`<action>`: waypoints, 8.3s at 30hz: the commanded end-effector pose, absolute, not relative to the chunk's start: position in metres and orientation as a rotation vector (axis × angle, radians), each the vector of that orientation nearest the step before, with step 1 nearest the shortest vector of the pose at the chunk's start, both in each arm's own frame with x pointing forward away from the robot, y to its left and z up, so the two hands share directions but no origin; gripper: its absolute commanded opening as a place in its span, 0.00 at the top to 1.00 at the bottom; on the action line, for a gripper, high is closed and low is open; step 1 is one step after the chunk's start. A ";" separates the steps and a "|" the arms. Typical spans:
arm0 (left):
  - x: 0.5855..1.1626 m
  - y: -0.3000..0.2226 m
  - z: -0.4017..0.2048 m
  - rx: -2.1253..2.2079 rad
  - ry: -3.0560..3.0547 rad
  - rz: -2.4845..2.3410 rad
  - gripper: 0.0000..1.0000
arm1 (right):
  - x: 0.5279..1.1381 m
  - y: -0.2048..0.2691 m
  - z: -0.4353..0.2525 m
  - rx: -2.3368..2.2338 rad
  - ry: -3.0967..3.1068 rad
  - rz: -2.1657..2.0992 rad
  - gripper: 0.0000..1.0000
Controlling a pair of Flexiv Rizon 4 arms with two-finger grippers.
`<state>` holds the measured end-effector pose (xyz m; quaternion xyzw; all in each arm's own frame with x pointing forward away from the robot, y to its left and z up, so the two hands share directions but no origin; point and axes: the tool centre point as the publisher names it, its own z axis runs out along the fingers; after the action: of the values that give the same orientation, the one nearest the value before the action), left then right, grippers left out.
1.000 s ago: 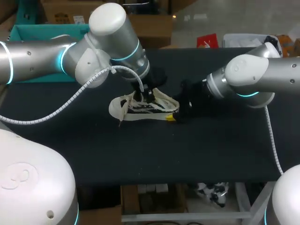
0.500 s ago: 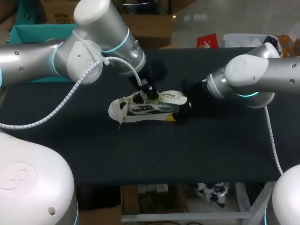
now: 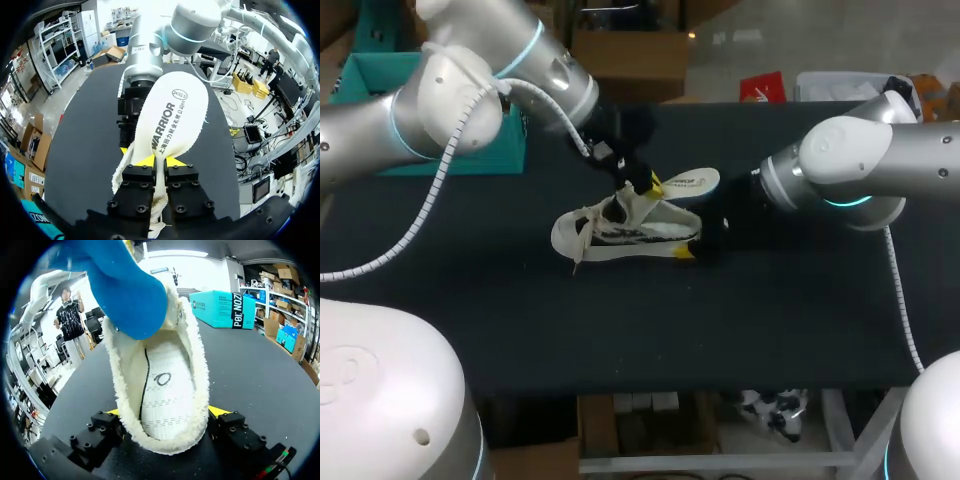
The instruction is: Open the shoe tongue, take the insole out of the shoe, put the insole back into the shoe, and pack the shoe into the shoebox
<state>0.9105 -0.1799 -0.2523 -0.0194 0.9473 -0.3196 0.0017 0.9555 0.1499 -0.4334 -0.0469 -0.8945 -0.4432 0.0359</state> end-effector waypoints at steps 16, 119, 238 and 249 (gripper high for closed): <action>0.898 -0.185 -0.173 0.326 3.012 -1.500 1.00 | 0.946 0.123 -0.428 -0.264 -2.771 -1.202 0.00; 0.989 -0.057 -0.163 0.857 3.095 -1.564 1.00 | 0.901 0.203 -0.323 -1.758 -2.554 -0.668 1.00; 0.777 -0.133 -0.127 1.297 2.719 -2.189 1.00 | 0.812 0.126 -0.220 -2.144 -0.869 -0.433 0.00; 0.775 -0.153 -0.164 1.407 2.633 -1.827 1.00 | 0.820 0.131 -0.227 -2.057 -0.733 -0.459 0.00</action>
<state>0.7857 -0.1472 -0.1627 0.3895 0.7165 -0.5389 -0.2110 0.8151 0.1305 -0.2156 -0.8408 -0.3194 -0.1738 0.4011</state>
